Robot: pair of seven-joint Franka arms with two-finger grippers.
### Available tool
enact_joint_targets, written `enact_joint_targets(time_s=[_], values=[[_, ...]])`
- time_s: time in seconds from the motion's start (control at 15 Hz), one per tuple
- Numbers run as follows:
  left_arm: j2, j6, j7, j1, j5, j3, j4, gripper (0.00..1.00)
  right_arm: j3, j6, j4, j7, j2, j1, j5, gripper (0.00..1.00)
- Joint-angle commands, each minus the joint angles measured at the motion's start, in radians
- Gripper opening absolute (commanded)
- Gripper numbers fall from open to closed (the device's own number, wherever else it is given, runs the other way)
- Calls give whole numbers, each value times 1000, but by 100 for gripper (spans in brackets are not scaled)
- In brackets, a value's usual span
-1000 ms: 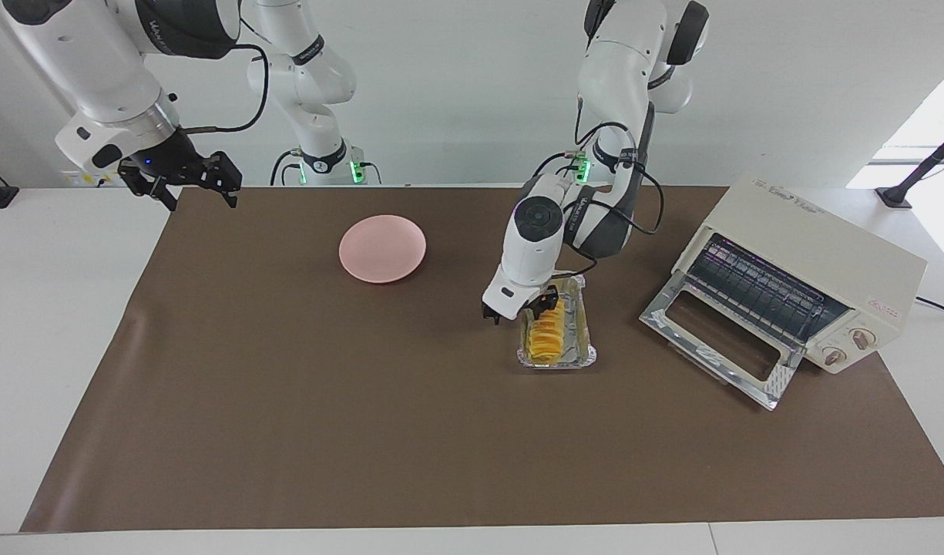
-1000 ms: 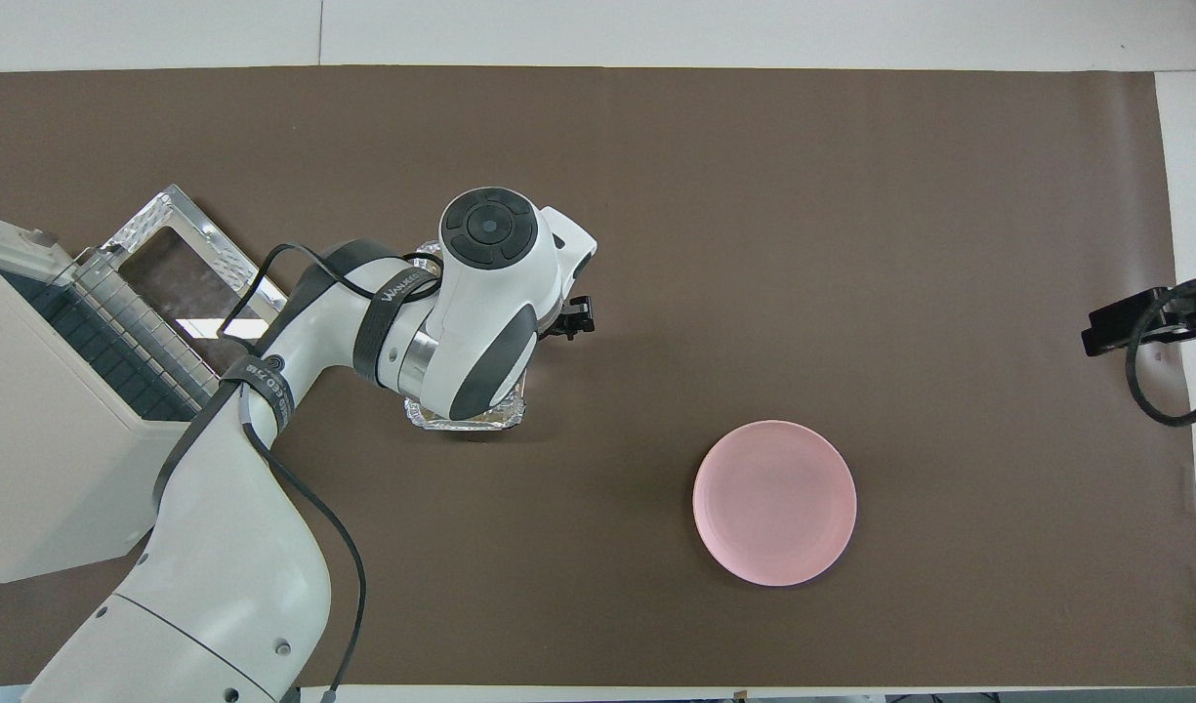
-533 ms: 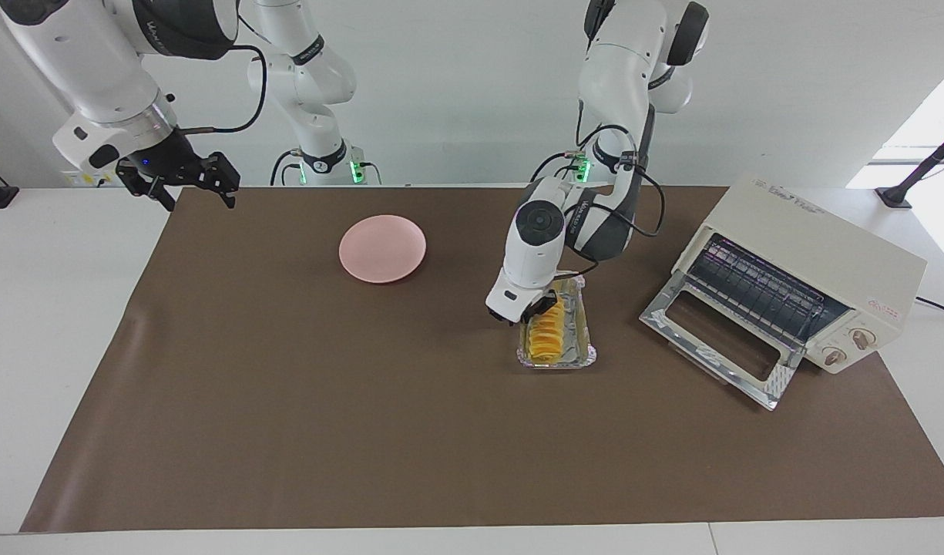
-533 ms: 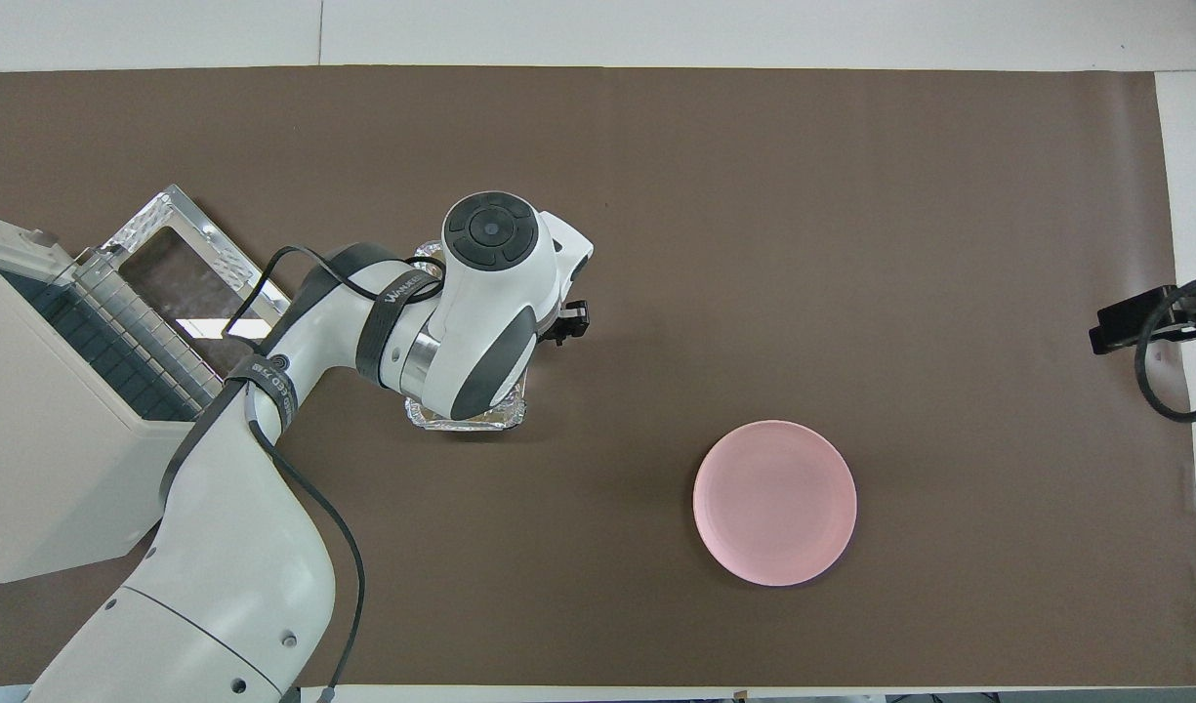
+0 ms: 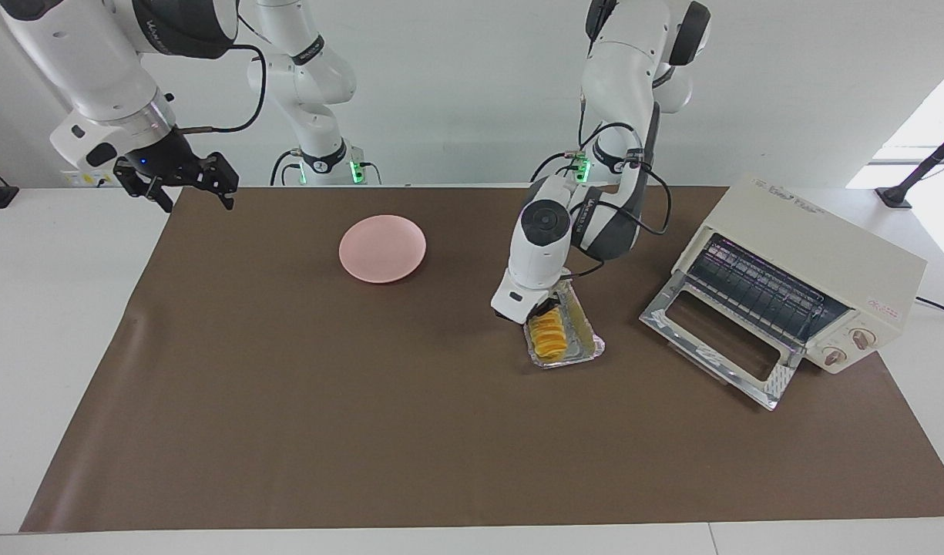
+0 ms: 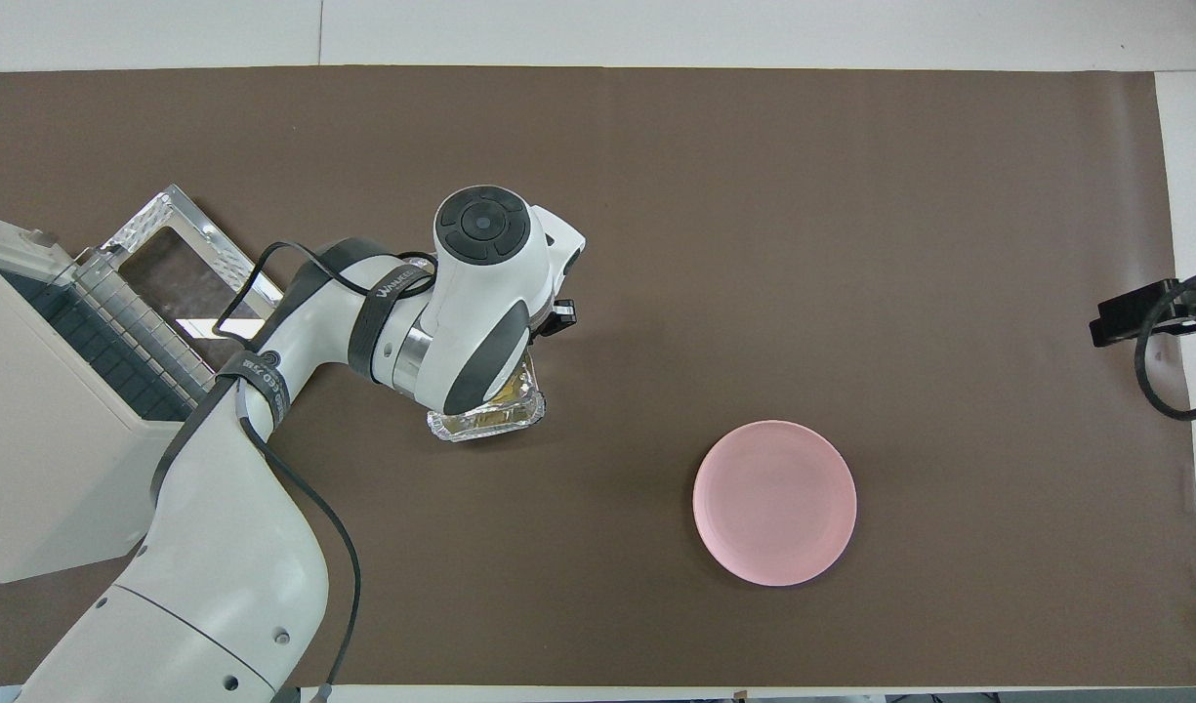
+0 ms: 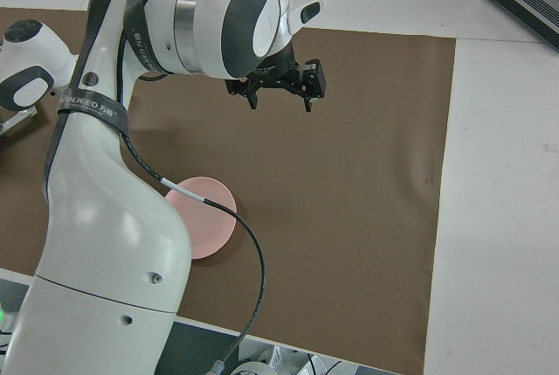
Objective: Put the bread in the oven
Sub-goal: 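Lower the foil tray into the open oven with the left gripper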
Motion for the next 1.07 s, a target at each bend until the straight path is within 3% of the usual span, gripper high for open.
enact_joint_targets(time_s=[0.0,0.2,0.4,0.73,1.0], values=[[0,-166,-2,72,18,-2,127,0,13,0,-18,2,-21,-16,0,100],[-38,-207,-6,161,17,17,148,0,24,0,-18,4,-21,-5,0,100],[14,-210,-9,173,-2,126,268,0,26,0,-19,1,-21,-5,1,100],[36,-213,-11,195,6,259,280,0,24,-1,-19,2,-21,-15,1,100],[34,-398,-11,205,-2,304,297,0,24,-1,-19,2,-21,-10,1,100]])
